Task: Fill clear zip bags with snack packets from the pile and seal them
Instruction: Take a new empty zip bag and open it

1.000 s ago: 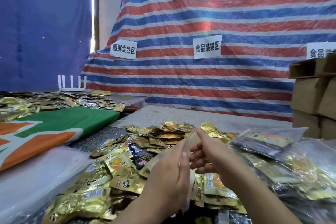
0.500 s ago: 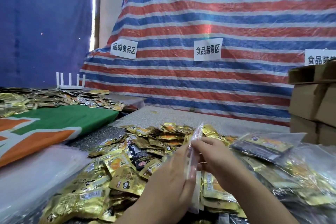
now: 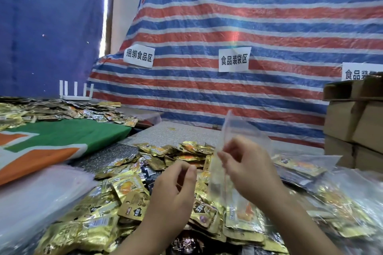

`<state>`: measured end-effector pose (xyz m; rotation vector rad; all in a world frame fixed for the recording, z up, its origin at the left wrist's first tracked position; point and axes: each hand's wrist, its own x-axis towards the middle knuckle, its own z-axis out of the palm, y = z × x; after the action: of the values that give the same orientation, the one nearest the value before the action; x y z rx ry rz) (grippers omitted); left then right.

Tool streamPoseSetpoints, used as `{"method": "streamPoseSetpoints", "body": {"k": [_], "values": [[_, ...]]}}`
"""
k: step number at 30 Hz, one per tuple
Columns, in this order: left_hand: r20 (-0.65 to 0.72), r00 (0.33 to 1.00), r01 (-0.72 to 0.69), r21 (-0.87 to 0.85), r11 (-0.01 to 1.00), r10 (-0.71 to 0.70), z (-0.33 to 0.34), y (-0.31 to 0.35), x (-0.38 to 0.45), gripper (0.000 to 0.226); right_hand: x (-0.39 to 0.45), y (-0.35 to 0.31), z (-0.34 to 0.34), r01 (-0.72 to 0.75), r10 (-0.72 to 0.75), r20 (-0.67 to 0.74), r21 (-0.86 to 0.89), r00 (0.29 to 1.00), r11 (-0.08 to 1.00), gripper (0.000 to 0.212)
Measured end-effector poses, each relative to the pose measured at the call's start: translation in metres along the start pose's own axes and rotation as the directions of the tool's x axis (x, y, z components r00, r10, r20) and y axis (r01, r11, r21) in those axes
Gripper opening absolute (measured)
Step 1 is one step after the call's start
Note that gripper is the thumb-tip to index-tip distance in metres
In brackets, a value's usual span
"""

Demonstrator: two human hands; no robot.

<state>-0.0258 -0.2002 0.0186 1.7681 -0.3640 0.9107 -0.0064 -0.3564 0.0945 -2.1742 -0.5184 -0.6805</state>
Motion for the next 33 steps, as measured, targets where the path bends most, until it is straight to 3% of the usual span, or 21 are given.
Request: {"method": "streamPoseSetpoints", "body": {"k": [3,8,10,16,20,24,33], "values": [[0.045,0.998,0.036,-0.076,0.996,-0.033,-0.003,0.002,0.001,0.035,-0.005,-0.003,0.015,0.036,-0.023,0.138,-0.092,0.990,0.995,0.022],[0.133,0.991,0.046,-0.098,0.994,-0.033,-0.004,0.000,0.001,0.031,-0.007,-0.006,0.020,-0.242,0.146,0.385,0.215,0.911,0.946,0.016],[0.157,0.986,0.061,-0.095,0.994,-0.045,-0.004,-0.002,0.000,0.031,-0.007,-0.005,0.014,-0.293,0.148,0.450,0.272,0.881,0.917,0.014],[0.188,0.981,-0.029,-0.053,0.998,0.038,-0.004,-0.001,0.001,0.029,-0.008,-0.004,0.010,-0.268,0.116,0.445,0.295,0.888,0.917,0.016],[0.184,0.975,-0.141,0.079,0.987,0.125,-0.010,-0.007,0.003,0.028,-0.007,-0.005,0.011,-0.257,0.096,0.468,0.295,0.879,0.920,0.014],[0.239,0.961,-0.171,0.124,0.978,0.137,-0.015,-0.009,0.006,0.014,-0.008,-0.004,0.009,-0.234,0.079,0.492,0.262,0.867,0.936,0.013],[0.266,0.959,-0.131,0.103,0.986,0.099,-0.016,-0.005,0.006,0.035,-0.008,-0.004,0.009,-0.204,0.098,0.542,0.138,0.834,0.969,0.011]]}}
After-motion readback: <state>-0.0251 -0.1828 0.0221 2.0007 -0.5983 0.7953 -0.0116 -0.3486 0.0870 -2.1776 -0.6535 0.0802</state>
